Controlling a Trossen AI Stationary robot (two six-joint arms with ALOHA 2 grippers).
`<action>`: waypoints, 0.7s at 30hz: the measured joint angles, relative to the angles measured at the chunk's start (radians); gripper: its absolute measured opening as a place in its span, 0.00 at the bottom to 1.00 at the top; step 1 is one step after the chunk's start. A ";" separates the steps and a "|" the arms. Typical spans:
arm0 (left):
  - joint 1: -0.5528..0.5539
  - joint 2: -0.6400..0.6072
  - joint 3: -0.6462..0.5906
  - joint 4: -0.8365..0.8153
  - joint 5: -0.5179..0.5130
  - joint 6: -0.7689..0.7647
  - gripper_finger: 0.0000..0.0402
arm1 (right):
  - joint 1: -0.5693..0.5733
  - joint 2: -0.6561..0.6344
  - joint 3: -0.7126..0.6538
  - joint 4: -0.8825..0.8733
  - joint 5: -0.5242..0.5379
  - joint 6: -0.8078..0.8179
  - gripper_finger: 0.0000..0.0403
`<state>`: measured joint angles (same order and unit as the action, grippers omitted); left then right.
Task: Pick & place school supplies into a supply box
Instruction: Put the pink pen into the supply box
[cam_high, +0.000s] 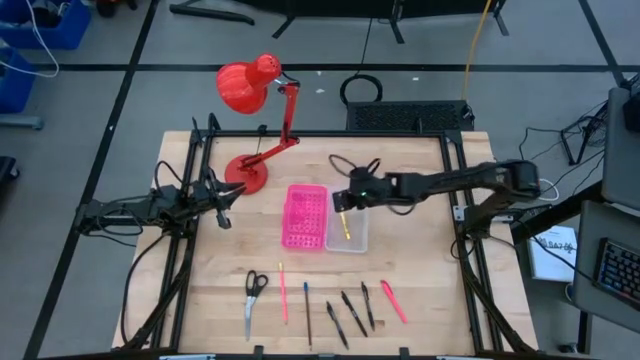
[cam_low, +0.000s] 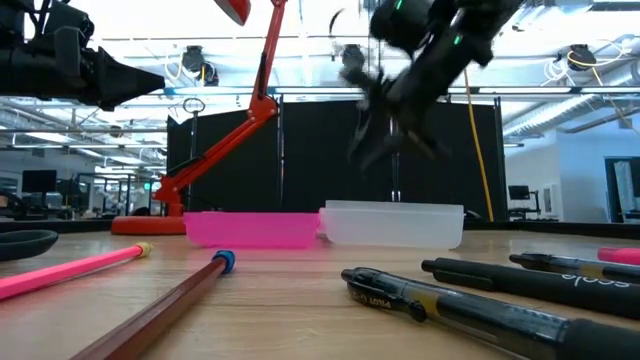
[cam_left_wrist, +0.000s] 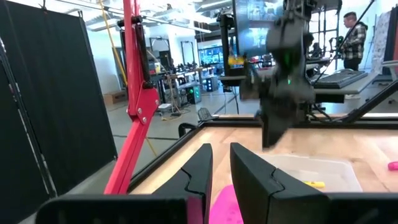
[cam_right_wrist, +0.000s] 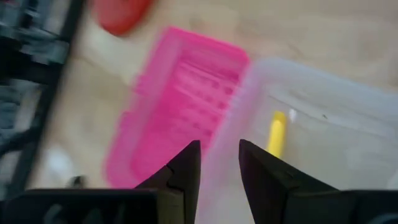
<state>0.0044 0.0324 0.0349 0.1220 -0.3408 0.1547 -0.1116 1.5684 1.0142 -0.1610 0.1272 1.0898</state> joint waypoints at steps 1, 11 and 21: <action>0.000 0.000 0.000 -0.001 0.000 0.000 0.16 | 0.003 -0.033 0.000 -0.010 0.000 -0.004 0.25; 0.000 0.000 0.000 -0.025 0.002 0.020 0.16 | 0.167 -0.341 0.000 -0.123 0.060 -0.018 0.25; 0.000 0.000 0.000 -0.086 0.037 -0.001 0.16 | 0.523 -0.221 0.030 -0.108 0.265 0.219 0.12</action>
<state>0.0044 0.0322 0.0349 0.0363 -0.3042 0.1537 0.4115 1.3470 1.0438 -0.2695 0.3925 1.3091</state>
